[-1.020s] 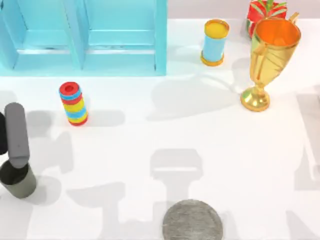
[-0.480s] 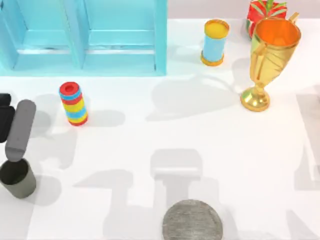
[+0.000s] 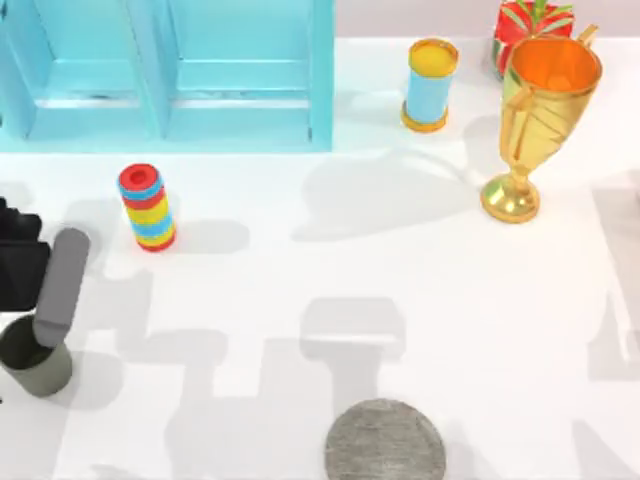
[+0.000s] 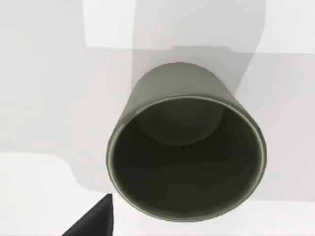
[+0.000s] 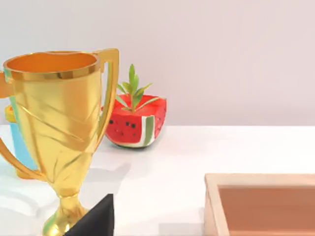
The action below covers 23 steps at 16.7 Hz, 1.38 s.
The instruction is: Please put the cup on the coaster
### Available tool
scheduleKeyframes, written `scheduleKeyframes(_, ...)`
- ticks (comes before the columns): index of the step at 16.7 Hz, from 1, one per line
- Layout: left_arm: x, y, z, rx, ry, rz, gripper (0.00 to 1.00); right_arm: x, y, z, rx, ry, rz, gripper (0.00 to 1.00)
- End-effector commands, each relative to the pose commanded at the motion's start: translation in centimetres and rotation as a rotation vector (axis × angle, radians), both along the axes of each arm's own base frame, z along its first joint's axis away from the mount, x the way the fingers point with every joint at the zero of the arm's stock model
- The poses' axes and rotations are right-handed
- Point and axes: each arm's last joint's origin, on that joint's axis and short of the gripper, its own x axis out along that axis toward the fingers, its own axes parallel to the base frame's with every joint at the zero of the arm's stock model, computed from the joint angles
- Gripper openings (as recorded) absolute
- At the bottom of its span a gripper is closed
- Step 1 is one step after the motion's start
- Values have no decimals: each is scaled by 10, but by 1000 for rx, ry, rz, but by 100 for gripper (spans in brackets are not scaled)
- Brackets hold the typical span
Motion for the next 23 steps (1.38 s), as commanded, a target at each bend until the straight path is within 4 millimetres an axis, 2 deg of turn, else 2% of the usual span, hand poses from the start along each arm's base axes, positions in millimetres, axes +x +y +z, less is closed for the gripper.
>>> scheduleKeyframes(3, 0, 0, -35, -1, -9, 1, 100, 0, 0, 0, 0, 0, 0, 100)
scheduleKeyframes(5, -2, 0, -52, 0, -4, 0, 100, 0, 0, 0, 0, 0, 0, 100)
scheduleKeyframes(7, -4, 0, -59, 0, 1, -1, 100, 0, 0, 0, 0, 0, 0, 100)
scheduleKeyframes(10, -4, 0, -59, 0, 1, -1, 100, 0, 0, 0, 0, 0, 0, 100)
scheduleKeyframes(23, -4, 0, -59, 0, 1, -1, 2, 0, 0, 0, 0, 0, 0, 100)
